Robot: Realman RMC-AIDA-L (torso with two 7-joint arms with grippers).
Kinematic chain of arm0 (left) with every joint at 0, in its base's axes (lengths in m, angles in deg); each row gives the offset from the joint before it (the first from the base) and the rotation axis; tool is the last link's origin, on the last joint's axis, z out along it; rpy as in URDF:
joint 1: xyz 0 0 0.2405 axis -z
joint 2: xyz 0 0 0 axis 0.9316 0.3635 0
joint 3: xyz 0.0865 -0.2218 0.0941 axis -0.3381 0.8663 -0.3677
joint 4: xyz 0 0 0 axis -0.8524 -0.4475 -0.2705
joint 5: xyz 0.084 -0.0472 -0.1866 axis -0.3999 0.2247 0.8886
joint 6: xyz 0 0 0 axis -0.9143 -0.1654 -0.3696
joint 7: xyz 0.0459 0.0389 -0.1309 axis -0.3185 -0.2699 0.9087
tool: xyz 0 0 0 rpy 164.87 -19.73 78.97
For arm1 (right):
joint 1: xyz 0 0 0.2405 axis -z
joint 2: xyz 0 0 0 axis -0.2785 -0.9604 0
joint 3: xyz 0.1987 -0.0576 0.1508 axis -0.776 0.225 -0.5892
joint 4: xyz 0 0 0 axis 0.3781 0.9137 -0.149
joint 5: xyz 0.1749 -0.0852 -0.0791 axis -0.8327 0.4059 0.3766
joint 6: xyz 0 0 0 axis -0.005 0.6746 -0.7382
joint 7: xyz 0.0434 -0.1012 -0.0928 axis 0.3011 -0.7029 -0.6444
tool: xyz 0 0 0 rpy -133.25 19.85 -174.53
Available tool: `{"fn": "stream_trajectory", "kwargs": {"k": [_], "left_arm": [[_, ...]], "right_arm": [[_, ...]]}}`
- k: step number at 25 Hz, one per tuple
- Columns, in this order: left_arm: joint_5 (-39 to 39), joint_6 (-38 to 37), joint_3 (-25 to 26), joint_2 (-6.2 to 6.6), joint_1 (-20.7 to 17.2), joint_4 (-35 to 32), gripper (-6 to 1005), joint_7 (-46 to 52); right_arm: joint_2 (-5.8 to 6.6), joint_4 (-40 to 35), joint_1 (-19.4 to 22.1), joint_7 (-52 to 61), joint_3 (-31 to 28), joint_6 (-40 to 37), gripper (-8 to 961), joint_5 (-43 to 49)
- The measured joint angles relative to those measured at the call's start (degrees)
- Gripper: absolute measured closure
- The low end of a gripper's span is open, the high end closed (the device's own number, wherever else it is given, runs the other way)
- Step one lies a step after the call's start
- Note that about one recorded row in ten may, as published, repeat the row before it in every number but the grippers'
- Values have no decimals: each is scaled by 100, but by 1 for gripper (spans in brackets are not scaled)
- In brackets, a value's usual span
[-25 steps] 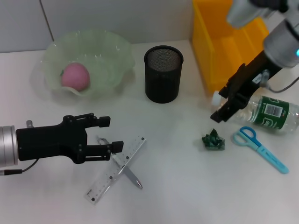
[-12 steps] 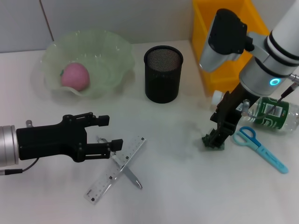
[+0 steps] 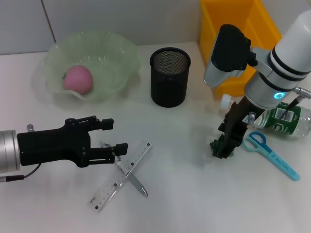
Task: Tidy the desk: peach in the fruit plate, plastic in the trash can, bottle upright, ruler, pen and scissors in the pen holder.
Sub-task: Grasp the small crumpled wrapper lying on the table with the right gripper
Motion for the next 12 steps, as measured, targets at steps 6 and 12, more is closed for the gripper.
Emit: {"fn": "stream_trajectory", "kwargs": {"k": [6,12], "left_arm": [[0,5,6,-18,0,6,171,-1],[0,9,12,-32,0,11,171,-2]], "right_arm": [[-3,147,-6,-9,127,129,172,-1],[-14,177,-8,-11,155,137,172,-75]]}}
